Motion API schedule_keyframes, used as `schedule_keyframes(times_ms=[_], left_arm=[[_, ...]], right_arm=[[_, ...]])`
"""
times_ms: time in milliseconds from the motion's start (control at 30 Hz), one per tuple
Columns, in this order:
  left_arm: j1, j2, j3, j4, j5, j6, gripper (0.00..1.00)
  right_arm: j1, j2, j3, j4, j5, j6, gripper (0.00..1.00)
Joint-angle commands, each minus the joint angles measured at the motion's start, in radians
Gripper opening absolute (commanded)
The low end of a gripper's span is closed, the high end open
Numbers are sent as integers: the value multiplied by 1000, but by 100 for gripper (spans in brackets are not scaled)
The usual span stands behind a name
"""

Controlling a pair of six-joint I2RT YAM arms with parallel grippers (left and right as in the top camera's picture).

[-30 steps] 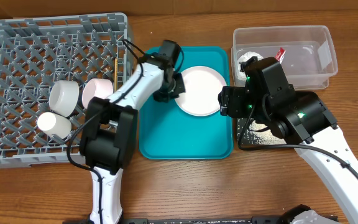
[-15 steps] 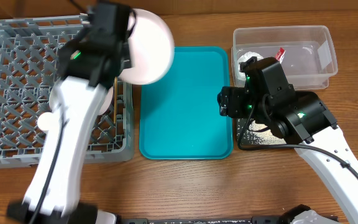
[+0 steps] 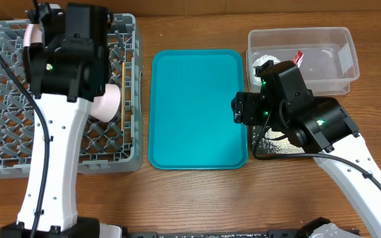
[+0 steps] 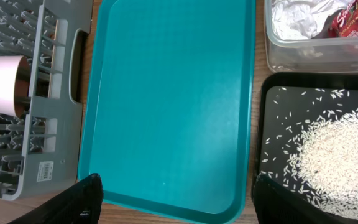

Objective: Sort waste into correct bins and load items into the dishwasher
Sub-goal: 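Lift the white plate and stand it upright in the rack's left side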

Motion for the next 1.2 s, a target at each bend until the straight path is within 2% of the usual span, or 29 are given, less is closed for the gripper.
schedule_keyframes(times_ms=[0,267,567,733,867,900,933,967,1067,1167], left_arm=[[47,29,-6,-9,-140,15,4],[215,56,-25,-2,-121,-99,4],[335,71,-108,115,-80,-94,4],[387,122,-203,261,-28,21,4],[396,176,-229,427,-44,235,4],[396,191,-229,477,-43,299,4],[396,220,-229,567,-43,420,4],[396,233,-229,602,-43,465,4],[396,264,-229,649,-11,529,4],[396,286,-229,649,10,536,4]], right_arm=[[-3,2,4,4,0,2,79],[-3,2,4,5,0,2,79],[-3,2,4,6,0,2,79],[-3,2,4,5,0,2,78],[-3,2,4,5,0,2,78],[-3,2,4,5,0,2,79],[-3,2,4,5,0,2,79],[-3,2,4,5,0,2,78],[-3,2,4,5,0,2,78],[-3,2,4,5,0,2,78]])
